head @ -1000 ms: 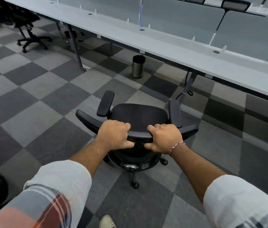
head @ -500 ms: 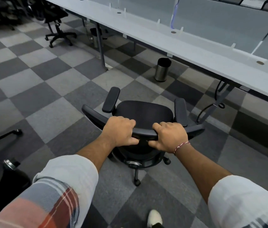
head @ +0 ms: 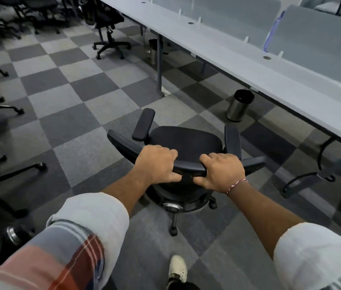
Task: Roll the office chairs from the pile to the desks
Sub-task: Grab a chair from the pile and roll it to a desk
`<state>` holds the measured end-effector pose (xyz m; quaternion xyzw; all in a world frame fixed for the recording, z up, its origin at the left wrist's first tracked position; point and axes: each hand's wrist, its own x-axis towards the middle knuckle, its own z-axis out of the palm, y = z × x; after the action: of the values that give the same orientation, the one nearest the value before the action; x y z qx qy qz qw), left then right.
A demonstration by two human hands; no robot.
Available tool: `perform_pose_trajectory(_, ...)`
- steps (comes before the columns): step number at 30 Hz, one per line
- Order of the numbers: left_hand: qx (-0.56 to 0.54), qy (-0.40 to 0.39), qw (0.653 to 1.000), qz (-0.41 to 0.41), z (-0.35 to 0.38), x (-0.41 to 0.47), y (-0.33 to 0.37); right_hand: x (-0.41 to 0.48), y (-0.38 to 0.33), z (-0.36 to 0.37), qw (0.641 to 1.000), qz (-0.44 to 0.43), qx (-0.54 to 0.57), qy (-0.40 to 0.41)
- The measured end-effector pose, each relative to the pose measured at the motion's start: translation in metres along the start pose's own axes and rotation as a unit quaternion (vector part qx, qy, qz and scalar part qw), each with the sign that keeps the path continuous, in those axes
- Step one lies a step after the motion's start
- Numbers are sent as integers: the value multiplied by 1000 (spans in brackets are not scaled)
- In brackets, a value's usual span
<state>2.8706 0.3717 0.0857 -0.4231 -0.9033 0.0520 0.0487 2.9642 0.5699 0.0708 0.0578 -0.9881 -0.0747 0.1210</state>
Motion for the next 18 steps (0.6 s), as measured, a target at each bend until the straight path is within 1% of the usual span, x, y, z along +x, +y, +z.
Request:
perform_pose_trajectory(9, 6, 0, 997, -75, 18, 99, -93, 158, 43, 47, 997, -79, 14, -3)
perform_pose_trajectory(11, 5, 1, 997, -79, 19, 109, -106, 177, 45, 49, 996, -92, 17, -2)
perform_pose_trajectory(15, 4, -2, 994, -107, 27, 154, -153, 245, 59, 68, 993, -112, 26, 2)
perform_pose_trajectory(18, 1, -2, 994, -112, 35, 180, -183, 289, 64, 85, 993, -115, 35, 10)
